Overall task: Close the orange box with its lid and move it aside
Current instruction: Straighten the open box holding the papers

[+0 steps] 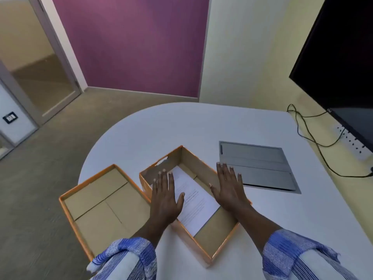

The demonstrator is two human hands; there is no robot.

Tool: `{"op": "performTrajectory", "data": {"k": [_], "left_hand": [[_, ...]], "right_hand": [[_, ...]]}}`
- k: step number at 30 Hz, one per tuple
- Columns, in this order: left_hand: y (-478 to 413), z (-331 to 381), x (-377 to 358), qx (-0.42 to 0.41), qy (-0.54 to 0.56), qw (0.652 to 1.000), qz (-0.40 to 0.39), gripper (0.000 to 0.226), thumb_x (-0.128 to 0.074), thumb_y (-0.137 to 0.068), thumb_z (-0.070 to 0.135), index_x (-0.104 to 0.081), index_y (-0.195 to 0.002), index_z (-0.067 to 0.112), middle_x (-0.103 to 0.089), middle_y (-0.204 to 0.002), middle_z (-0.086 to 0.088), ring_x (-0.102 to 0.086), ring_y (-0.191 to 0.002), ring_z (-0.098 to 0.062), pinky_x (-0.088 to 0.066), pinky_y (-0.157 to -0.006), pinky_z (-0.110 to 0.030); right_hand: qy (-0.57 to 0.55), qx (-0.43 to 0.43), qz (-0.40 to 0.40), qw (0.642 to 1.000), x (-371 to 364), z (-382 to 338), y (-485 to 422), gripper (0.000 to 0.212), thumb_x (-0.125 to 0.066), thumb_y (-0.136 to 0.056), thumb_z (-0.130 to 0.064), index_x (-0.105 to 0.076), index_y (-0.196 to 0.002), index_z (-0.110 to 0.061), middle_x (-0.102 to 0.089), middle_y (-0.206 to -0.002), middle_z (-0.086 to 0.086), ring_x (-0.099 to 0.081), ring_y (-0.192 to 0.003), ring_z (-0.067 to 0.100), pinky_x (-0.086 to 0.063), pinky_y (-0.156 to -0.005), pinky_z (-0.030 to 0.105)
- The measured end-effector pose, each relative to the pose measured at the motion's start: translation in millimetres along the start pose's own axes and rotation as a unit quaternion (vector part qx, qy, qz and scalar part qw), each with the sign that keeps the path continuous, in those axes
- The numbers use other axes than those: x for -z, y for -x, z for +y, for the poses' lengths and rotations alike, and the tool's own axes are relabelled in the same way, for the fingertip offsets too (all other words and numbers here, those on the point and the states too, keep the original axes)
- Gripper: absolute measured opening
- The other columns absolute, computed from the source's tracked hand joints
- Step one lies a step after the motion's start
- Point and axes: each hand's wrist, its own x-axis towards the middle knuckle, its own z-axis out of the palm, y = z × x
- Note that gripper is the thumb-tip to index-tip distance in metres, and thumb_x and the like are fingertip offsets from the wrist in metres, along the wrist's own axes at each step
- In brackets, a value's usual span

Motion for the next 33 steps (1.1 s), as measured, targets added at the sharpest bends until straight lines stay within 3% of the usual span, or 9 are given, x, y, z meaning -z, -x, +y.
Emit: {"op": "performTrajectory", "data": {"k": [8, 12, 15, 18, 21, 25, 29, 33], "left_hand": [[31, -9, -15, 0.127, 0.045, 0.991, 0.000, 0.091, -0.049, -0.097, 0.052, -0.005, -0.163, 0.008, 0.006, -0.170, -0.022, 0.002, -0.159, -0.036, -0.004, -0.127, -0.048], [38, 1, -17, 0.237, 0.145, 0.960, -0.023, 0.098, -0.054, -0.097, 0.049, 0.004, -0.162, 0.005, 0.009, -0.169, -0.025, 0.002, -0.158, -0.039, -0.010, -0.127, -0.049], [40, 5, -21, 0.290, 0.237, 0.927, -0.030, 0.097, -0.056, -0.099, 0.039, 0.009, -0.161, 0.005, 0.008, -0.170, -0.022, 0.000, -0.158, -0.039, -0.023, -0.126, -0.050], [41, 7, -25, 0.316, 0.310, 0.896, -0.041, 0.095, -0.056, -0.098, 0.030, 0.013, -0.162, 0.013, -0.006, -0.170, -0.019, -0.023, -0.153, -0.042, -0.040, -0.116, -0.054], [38, 12, -24, 0.327, 0.349, 0.877, -0.046, 0.090, -0.053, -0.099, 0.025, 0.012, -0.162, 0.021, -0.021, -0.166, -0.016, -0.052, -0.132, -0.042, -0.055, -0.100, -0.050], [28, 17, -19, 0.352, 0.367, 0.859, -0.051, 0.083, -0.050, -0.101, 0.018, 0.005, -0.163, 0.021, -0.029, -0.165, -0.016, -0.056, -0.128, -0.042, -0.055, -0.101, -0.050], [14, 12, -7, 0.326, 0.344, 0.880, -0.038, 0.078, -0.046, -0.098, 0.014, -0.004, -0.164, 0.016, -0.036, -0.161, -0.019, -0.046, -0.139, -0.042, -0.043, -0.113, -0.047], [-1, 3, 7, 0.263, 0.328, 0.905, -0.063, 0.077, -0.042, -0.093, 0.021, -0.012, -0.164, 0.020, -0.060, -0.138, -0.022, -0.060, -0.117, -0.041, -0.050, -0.100, -0.047]], "right_hand": [[0.003, -0.018, -0.045, 0.999, -23, 11, 12, 0.083, -0.036, -0.099, -0.059, 0.006, -0.161, -0.022, -0.004, -0.171, 0.012, -0.020, -0.153, 0.036, -0.018, -0.121, 0.054], [-0.005, -0.032, -0.067, 0.997, -27, 19, 10, 0.088, -0.047, -0.097, -0.055, 0.002, -0.162, -0.022, -0.004, -0.170, 0.015, -0.030, -0.148, 0.037, -0.032, -0.115, 0.050], [0.002, -0.046, -0.082, 0.996, -26, 24, 7, 0.090, -0.053, -0.096, -0.050, 0.001, -0.162, -0.021, -0.010, -0.169, 0.016, -0.035, -0.144, 0.038, -0.036, -0.110, 0.049], [0.002, -0.050, -0.092, 0.994, -24, 27, 4, 0.090, -0.057, -0.095, -0.044, -0.002, -0.162, -0.020, -0.028, -0.162, 0.017, -0.042, -0.138, 0.038, -0.040, -0.105, 0.048], [-0.011, -0.042, -0.082, 0.996, -22, 28, 2, 0.090, -0.061, -0.094, -0.040, -0.006, -0.161, -0.018, -0.047, -0.144, 0.016, -0.051, -0.125, 0.036, -0.046, -0.096, 0.046], [-0.033, -0.057, -0.074, 0.995, -19, 29, -1, 0.089, -0.061, -0.094, -0.041, -0.006, -0.161, -0.021, -0.054, -0.132, 0.016, -0.055, -0.118, 0.037, -0.047, -0.090, 0.046], [-0.079, -0.088, -0.061, 0.991, -16, 38, -3, 0.086, -0.056, -0.095, -0.046, -0.007, -0.161, -0.022, -0.054, -0.131, 0.014, -0.057, -0.117, 0.035, -0.046, -0.083, 0.041], [-0.148, -0.148, -0.048, 0.977, -10, 47, -4, 0.080, -0.054, -0.097, -0.049, -0.017, -0.160, -0.016, -0.057, -0.135, 0.015, -0.058, -0.121, 0.036, -0.045, -0.084, 0.039]]}}
